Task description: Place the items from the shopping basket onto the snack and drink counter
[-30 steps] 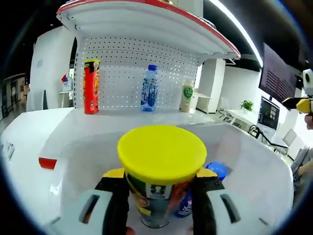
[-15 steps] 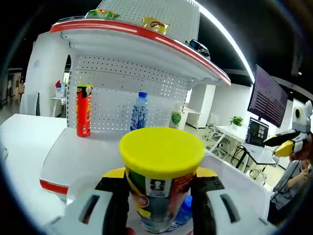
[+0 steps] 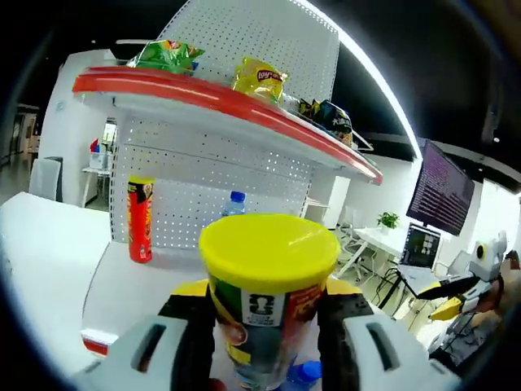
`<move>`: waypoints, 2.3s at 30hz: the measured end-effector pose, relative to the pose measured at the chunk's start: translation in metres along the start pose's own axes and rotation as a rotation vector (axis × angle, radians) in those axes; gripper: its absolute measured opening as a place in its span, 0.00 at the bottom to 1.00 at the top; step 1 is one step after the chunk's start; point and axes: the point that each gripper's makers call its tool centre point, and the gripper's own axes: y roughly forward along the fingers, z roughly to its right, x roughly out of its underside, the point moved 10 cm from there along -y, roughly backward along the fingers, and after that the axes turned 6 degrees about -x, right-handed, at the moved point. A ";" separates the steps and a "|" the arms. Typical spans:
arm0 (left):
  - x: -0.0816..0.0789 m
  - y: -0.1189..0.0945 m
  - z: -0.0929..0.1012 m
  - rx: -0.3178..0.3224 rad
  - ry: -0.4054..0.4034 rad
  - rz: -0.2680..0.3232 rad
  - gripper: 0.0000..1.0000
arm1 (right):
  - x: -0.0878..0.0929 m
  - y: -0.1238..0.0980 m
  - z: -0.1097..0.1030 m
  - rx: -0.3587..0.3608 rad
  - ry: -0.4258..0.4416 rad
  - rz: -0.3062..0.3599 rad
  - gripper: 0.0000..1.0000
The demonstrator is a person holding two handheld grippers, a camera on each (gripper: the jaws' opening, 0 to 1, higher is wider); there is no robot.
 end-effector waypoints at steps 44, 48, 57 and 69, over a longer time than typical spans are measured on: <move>-0.033 0.054 -0.118 -0.216 0.096 0.015 0.49 | 0.012 -0.010 -0.011 0.043 0.026 -0.041 0.36; -0.028 0.063 -0.127 -0.232 0.082 0.040 0.49 | 0.014 -0.012 -0.010 0.057 0.032 -0.043 0.36; -0.012 0.084 -0.140 -0.261 0.115 0.018 0.49 | 0.013 -0.015 -0.011 0.073 0.030 -0.049 0.35; -0.002 0.093 -0.149 -0.282 0.145 0.002 0.49 | 0.018 -0.016 -0.013 0.082 0.041 -0.063 0.35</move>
